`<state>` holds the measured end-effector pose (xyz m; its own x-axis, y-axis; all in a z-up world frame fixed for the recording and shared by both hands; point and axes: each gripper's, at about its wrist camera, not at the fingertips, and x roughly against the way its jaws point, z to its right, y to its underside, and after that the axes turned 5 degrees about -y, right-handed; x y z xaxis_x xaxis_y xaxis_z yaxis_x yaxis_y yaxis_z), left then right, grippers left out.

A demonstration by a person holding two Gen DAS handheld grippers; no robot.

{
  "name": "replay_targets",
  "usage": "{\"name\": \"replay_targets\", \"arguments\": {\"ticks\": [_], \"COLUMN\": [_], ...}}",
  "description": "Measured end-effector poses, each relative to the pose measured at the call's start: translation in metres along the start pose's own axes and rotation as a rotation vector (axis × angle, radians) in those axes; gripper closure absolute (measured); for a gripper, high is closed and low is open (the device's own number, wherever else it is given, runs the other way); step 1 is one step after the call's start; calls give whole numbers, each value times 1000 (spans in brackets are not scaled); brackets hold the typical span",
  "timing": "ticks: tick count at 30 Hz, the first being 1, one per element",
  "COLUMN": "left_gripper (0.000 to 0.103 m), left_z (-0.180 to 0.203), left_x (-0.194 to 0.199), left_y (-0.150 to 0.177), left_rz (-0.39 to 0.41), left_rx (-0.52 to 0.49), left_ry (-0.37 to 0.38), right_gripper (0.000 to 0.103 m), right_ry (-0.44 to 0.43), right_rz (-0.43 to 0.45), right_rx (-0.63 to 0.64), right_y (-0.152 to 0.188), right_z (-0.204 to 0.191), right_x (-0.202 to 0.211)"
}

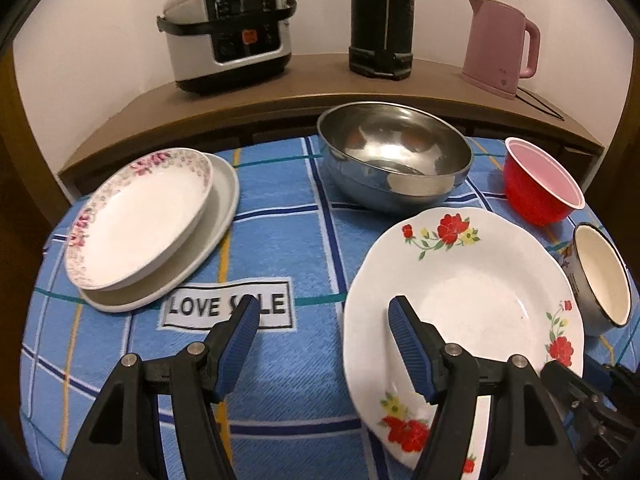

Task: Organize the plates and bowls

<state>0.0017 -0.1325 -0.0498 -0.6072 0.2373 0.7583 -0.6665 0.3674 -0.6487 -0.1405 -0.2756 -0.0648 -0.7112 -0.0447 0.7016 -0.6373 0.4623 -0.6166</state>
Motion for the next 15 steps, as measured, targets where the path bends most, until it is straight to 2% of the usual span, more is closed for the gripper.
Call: {"name": "replay_targets", "arguments": {"ticks": [11, 14, 15], "left_gripper": [34, 34, 38], "left_z": [2, 6, 7], "left_x": [-23, -25, -25], "left_y": [-7, -7, -6], "left_rz": [-57, -44, -40], "left_rx": [28, 11, 1], "left_ry": [109, 107, 109], "right_gripper": [76, 76, 76], "right_ry": [22, 38, 41], "right_rz": [19, 30, 32], "right_rx": [33, 52, 57], "right_y": [-7, -7, -7], "right_z": [-5, -8, -8], "right_x": [-10, -12, -13]}}
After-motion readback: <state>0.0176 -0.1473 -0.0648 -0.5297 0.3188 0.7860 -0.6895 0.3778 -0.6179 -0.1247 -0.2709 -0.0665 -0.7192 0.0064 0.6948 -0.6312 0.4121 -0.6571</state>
